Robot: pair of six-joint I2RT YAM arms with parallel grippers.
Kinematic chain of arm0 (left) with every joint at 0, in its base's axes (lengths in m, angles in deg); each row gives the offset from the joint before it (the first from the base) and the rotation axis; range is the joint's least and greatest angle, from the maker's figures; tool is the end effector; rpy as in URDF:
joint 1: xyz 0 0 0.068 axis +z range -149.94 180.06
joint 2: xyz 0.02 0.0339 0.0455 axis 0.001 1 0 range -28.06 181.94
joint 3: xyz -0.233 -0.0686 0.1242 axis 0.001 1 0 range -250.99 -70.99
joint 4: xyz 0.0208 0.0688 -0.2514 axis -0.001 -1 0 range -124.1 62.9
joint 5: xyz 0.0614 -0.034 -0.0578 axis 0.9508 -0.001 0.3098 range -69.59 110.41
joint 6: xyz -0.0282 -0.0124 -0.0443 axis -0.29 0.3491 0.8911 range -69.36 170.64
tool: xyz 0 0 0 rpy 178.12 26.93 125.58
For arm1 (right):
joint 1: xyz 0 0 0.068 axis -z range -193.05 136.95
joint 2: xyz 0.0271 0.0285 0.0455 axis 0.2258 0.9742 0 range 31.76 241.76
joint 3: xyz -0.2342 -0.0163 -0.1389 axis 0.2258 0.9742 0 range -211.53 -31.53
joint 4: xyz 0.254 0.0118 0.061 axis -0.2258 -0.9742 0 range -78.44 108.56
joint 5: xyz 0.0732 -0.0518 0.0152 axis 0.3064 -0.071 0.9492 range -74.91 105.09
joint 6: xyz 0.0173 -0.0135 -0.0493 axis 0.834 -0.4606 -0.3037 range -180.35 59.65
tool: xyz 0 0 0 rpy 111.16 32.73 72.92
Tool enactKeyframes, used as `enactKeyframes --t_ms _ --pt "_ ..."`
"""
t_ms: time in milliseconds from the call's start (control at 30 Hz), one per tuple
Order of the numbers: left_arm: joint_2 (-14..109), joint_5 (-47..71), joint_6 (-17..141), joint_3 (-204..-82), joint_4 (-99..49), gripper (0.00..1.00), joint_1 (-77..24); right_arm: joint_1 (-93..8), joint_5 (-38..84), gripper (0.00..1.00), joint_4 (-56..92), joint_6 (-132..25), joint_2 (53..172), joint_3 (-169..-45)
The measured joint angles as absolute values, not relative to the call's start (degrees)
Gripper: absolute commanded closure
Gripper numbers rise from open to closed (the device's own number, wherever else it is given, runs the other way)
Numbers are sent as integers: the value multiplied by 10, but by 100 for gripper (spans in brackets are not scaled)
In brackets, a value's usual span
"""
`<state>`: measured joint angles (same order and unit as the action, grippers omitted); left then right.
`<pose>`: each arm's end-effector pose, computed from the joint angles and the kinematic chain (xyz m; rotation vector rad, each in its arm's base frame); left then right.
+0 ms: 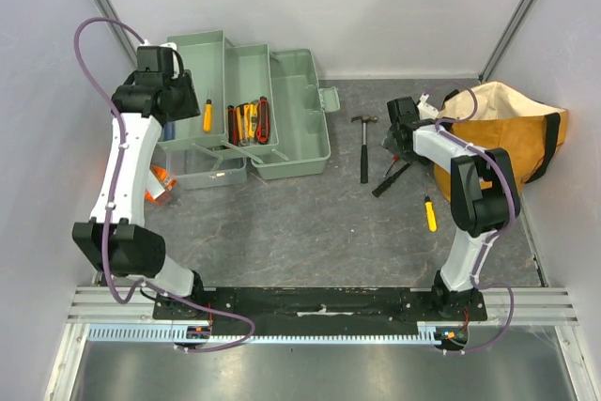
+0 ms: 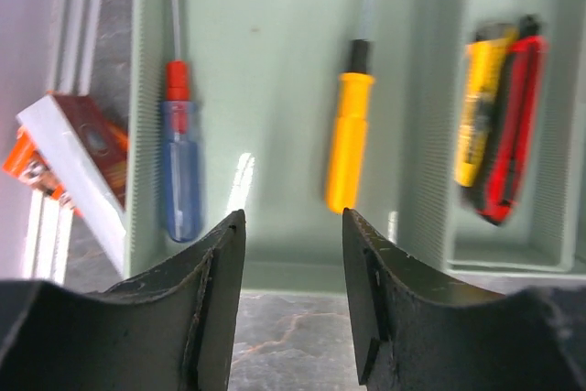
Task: Pack the tool kit
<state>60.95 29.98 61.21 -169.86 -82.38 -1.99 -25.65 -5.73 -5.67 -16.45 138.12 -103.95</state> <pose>0.3231 -0.0057 0.4008 -0.2551 2.3374 0.0896 0.3812 0.0723 0.1886 0.7961 2.3590 -0.0667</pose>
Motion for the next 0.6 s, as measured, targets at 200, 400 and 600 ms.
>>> enactKeyframes --t_ms 200,400,600 --pt "544 197 624 -1709 -805 46 -23 -257 -83 35 -53 -165 1416 -1041" --pt "514 114 634 -1709 -782 45 -23 -257 -93 61 -44 -175 1453 -1069" --pt "513 44 645 -1709 -766 45 -23 -256 -85 95 -32 -184 1461 -1078"
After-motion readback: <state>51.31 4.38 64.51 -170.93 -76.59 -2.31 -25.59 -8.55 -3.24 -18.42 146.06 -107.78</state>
